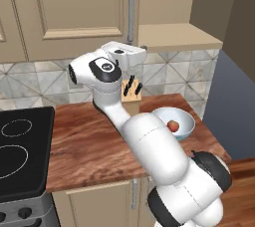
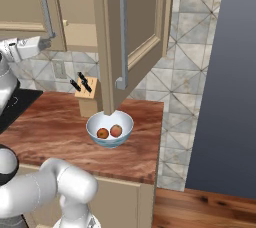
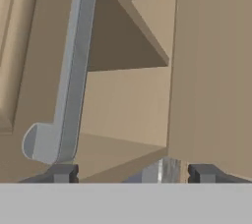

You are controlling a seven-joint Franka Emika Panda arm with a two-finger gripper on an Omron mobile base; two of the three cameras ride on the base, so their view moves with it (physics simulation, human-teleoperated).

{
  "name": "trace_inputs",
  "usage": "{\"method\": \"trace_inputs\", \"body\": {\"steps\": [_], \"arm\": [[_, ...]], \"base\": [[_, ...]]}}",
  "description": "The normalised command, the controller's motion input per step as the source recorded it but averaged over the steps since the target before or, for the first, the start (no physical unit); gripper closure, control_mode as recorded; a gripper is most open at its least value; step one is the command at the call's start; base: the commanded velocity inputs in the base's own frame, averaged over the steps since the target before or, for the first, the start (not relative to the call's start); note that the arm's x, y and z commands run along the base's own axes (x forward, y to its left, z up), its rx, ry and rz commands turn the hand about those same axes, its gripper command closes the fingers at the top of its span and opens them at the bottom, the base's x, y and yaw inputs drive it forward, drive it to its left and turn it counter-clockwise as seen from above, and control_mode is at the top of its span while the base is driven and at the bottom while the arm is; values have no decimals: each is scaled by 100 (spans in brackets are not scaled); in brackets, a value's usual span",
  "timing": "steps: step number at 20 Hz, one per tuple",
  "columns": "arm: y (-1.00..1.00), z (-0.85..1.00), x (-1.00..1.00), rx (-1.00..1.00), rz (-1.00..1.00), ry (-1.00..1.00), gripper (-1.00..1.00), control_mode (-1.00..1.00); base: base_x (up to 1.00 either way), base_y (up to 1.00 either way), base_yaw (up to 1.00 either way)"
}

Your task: Open the cabinet. Pick the apple and peach from the cabinet and place them into the bowl. Then close the cabinet.

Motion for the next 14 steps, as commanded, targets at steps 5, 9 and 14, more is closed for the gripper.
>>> {"method": "trace_inputs", "body": {"steps": [5, 9, 14], "arm": [[-5, -6, 42, 3, 0, 4, -100, -100], [2, 14, -96, 2, 6, 3, -100, -100], [-5, -1, -100, 3, 13, -2, -100, -100]], "base": [[0, 0, 0], [0, 0, 0], [0, 0, 0]]}}
